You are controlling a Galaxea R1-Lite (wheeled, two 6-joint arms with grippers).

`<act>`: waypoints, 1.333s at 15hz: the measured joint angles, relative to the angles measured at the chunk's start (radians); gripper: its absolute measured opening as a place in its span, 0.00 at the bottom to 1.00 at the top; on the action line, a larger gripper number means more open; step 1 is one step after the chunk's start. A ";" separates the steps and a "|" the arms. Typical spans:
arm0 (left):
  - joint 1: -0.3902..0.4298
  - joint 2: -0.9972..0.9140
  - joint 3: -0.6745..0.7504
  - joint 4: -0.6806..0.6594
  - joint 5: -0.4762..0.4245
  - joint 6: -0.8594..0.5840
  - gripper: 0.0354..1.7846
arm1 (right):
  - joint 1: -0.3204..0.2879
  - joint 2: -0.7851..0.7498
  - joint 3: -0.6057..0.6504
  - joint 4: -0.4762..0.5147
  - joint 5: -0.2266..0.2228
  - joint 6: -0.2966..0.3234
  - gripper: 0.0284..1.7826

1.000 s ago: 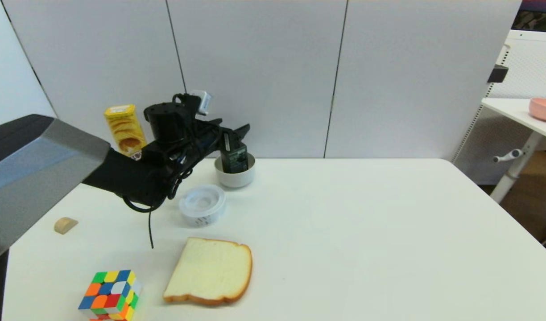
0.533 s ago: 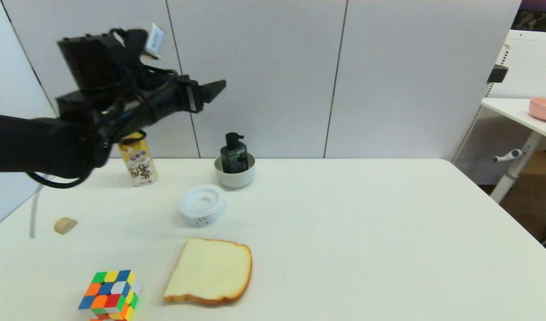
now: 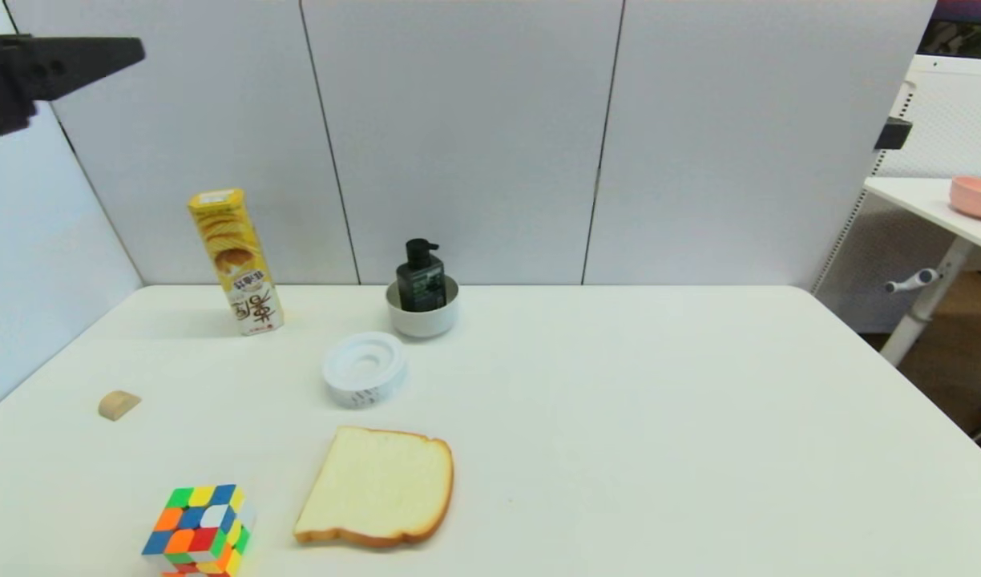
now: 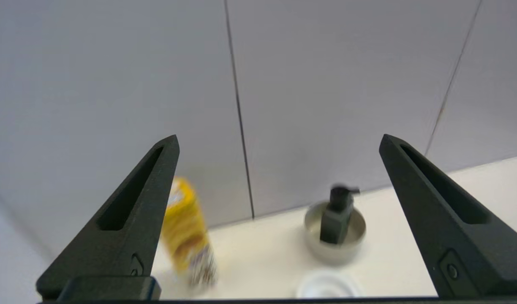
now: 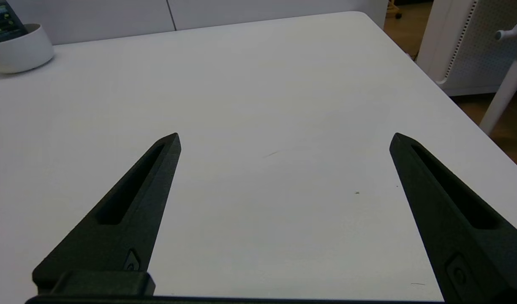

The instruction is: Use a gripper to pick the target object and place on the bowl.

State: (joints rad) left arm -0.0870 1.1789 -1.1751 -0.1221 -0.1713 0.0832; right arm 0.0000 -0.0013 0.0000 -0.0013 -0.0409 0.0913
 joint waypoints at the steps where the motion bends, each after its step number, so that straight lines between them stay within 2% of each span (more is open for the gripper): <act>1: 0.011 -0.086 0.044 0.060 0.001 0.001 0.94 | 0.000 0.000 0.000 0.000 0.000 0.000 0.96; 5: 0.028 -0.426 0.291 0.214 0.044 0.002 0.95 | 0.000 0.000 0.000 0.000 0.000 0.000 0.96; 11: 0.054 -0.889 0.773 0.250 0.114 0.008 0.95 | 0.000 0.000 0.000 0.000 0.000 0.000 0.96; 16: 0.073 -1.102 1.039 0.224 0.118 0.000 0.95 | 0.000 0.000 0.000 0.000 0.000 0.000 0.96; 20: 0.075 -1.169 1.142 0.144 0.138 -0.002 0.95 | 0.000 0.000 0.000 0.000 0.000 0.000 0.96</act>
State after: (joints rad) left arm -0.0123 0.0100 -0.0332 0.0221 -0.0332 0.0813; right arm 0.0000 -0.0013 0.0000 -0.0009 -0.0409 0.0917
